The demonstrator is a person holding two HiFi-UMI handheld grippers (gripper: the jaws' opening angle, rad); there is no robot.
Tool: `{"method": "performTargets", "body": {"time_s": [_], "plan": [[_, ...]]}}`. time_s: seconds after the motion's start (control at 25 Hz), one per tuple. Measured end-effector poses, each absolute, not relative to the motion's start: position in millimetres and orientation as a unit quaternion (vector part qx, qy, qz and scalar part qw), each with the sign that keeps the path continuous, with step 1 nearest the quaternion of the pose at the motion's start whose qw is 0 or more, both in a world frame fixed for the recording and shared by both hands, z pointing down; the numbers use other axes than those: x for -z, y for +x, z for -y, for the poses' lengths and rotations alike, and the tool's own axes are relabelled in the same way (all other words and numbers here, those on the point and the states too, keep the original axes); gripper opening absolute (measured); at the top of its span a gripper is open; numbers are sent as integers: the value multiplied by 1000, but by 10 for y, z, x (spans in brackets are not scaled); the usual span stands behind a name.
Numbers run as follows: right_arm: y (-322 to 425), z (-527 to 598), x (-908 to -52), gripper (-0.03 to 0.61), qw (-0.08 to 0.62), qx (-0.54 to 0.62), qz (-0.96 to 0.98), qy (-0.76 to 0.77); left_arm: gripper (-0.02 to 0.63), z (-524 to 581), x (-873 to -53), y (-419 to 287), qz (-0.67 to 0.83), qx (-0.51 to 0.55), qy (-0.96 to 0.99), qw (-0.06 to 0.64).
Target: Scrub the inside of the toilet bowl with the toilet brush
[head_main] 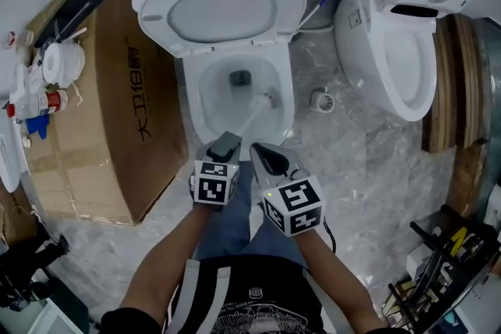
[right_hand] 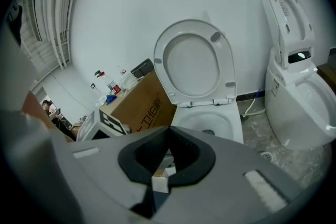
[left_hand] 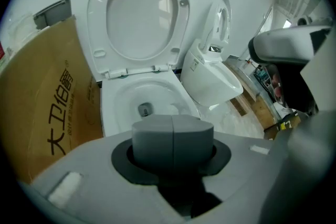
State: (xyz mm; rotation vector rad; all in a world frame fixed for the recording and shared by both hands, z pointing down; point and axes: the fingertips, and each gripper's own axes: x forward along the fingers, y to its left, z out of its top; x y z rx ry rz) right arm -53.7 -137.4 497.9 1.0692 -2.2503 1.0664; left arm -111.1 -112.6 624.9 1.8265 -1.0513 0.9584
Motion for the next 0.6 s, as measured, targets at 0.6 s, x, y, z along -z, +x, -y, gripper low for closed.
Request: {"method": "performTargets", "body": {"time_s": [0.6], "plan": [[-464,1494,-5249,-3,205,-415,770,440,150,2154,-6509,-1209,389,-403,750,351]]}}
